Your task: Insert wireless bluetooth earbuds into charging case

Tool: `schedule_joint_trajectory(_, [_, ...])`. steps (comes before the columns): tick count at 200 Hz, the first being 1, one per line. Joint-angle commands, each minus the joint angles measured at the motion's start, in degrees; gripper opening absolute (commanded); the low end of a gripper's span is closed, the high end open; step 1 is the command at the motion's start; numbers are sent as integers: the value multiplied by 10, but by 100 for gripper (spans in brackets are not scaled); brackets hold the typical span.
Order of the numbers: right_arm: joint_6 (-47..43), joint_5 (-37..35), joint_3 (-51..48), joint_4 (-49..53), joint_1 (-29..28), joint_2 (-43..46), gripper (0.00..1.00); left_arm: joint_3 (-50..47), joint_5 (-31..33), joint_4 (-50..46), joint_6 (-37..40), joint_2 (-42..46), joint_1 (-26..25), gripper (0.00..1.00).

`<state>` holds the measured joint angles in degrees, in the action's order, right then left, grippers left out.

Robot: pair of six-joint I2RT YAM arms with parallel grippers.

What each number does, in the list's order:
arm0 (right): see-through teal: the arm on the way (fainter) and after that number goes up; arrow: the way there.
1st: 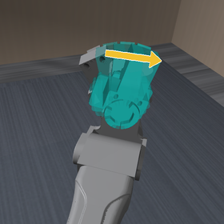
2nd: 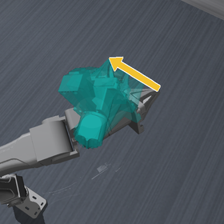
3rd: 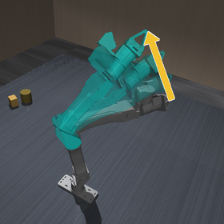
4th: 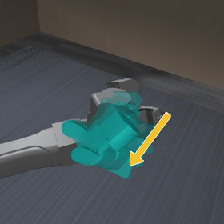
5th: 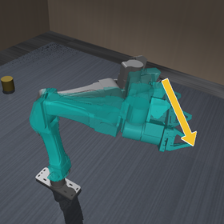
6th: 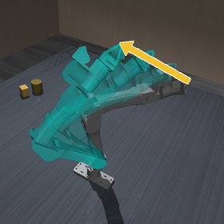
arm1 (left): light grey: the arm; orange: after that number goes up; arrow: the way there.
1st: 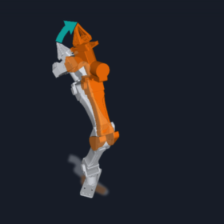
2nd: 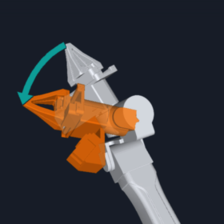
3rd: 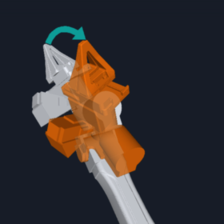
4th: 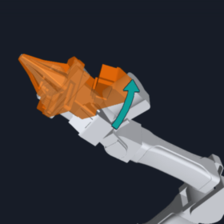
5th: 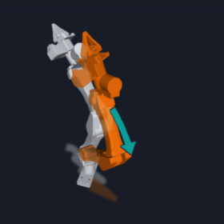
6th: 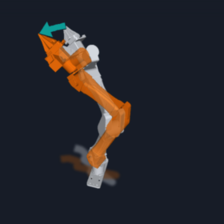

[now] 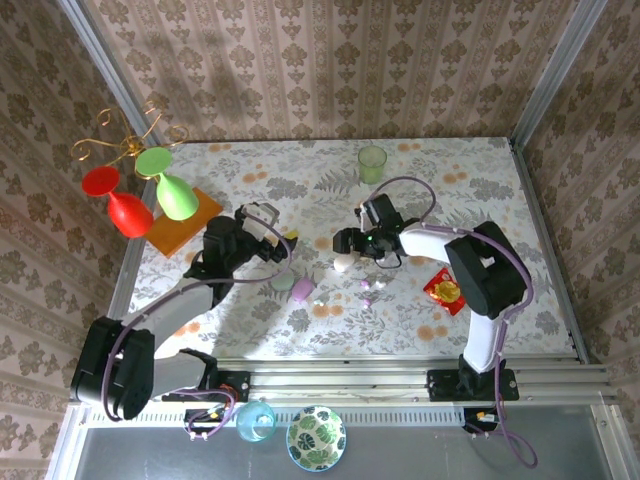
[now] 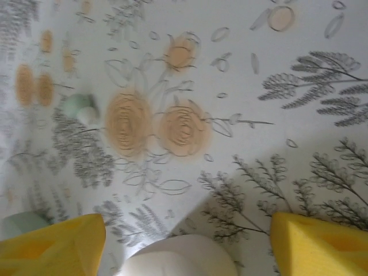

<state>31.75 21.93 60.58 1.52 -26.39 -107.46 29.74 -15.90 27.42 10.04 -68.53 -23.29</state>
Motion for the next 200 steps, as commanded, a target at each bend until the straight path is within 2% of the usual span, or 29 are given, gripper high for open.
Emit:
schedule_joint_trajectory(1, [-6,88,-4,-40,-7,-12,77,-8,-5,-3,-9,15,-5,100])
schedule_joint_trajectory(47, [-3,128,-72,-52,-18,43,76,-1,-7,5,-8,3,-5,100])
schedule_joint_trajectory(67, [-14,119,-94,-38,-30,77,75,2,-8,10,-6,-4,-4,100])
schedule_joint_trajectory(88, [-51,66,-113,-7,-37,124,75,4,-10,12,-7,-6,-4,100])
schedule_joint_trajectory(120, [-186,-105,-118,42,-69,166,77,0,-8,20,-19,-9,1,100])
schedule_joint_trajectory(134, [-227,-151,-123,28,-84,166,78,-1,-10,21,-26,-8,4,100])
schedule_joint_trajectory(163, [-295,-188,-143,-37,-117,149,80,-6,-10,19,-31,-2,8,100])
schedule_joint_trajectory(200, [-341,-194,-138,-62,-146,111,79,-5,-11,6,-29,4,12,100])
